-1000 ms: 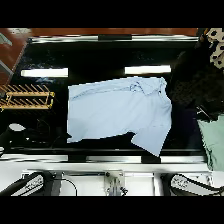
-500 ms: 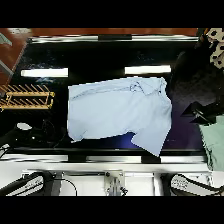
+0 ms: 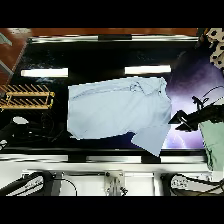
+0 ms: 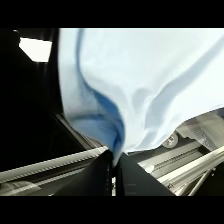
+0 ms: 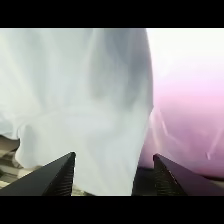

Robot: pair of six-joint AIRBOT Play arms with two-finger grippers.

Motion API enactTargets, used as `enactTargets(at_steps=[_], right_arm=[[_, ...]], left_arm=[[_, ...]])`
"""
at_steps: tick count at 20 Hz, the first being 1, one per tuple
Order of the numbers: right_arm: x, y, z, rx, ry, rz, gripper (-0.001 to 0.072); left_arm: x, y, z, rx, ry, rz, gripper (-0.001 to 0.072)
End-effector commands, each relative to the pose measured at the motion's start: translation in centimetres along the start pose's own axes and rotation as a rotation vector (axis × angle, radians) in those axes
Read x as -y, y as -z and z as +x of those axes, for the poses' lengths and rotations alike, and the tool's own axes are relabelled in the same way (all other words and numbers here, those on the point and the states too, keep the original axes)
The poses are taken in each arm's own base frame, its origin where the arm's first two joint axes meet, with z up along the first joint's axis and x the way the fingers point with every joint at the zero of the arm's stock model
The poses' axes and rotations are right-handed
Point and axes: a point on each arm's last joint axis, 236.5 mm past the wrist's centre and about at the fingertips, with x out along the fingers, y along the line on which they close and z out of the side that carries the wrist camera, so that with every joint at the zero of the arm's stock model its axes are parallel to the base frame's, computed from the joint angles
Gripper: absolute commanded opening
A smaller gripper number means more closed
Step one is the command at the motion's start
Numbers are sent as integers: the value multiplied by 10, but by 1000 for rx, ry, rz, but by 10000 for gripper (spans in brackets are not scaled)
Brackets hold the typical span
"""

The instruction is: Fold the shirts.

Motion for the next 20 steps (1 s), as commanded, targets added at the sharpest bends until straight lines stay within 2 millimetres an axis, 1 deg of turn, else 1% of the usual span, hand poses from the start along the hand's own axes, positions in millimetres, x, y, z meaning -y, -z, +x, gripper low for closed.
enactTargets(at_steps=[1, 3, 5, 6, 8, 9, 10, 11, 12, 13, 14, 15, 16, 17, 18, 19, 20], right_arm=[[9, -4, 16, -16, 0, 33, 599], [9, -7, 26, -32, -28, 44, 600], [14, -15, 30, -7, -17, 54, 599], [16, -21, 30, 18, -11, 56, 553], [15, -24, 31, 29, -9, 53, 547], [14, -23, 33, 23, 0, 41, 531], [13, -23, 35, 20, 12, 26, 428], [10, -24, 39, 19, 18, 13, 431], [5, -25, 42, 16, 23, -7, 395], [2, -25, 44, 16, 31, -29, 200], [-3, -28, 43, 20, 29, -40, 68], [-12, -32, 38, 36, 10, -68, 68], [-27, -38, 27, 70, -27, -118, 67], [-52, -48, 8, 135, -85, -199, 67], [-82, -58, -20, 225, -141, -291, 67], [-114, -69, -54, 335, -191, -364, 67], [-150, -79, -100, 479, -239, -436, 67]], left_arm=[[5, -3, -4, 1, 7, 24, 32], [5, -3, -4, 0, 7, 24, 32], [6, -1, -4, -6, 10, 23, 32], [6, -1, -4, -8, 11, 23, 32], [6, -2, -4, -4, 10, 26, 32], [8, -4, -5, 1, 10, 35, 32], [9, -6, -7, 6, 11, 58, 32], [11, -9, -8, 11, 11, 66, 32], [12, -11, -9, 16, 11, 71, 32], [13, -13, -11, 21, 11, 76, 31], [15, -16, -13, 29, 12, 94, 32], [20, -22, -17, 46, 12, 129, 31], [26, -32, -23, 69, 12, 164, 31], [39, -46, -35, 111, 13, 212, 31], [57, -65, -54, 171, 14, 275, 31], [80, -83, -77, 245, 14, 348, 31], [109, -101, -107, 330, 12, 448, 31]])
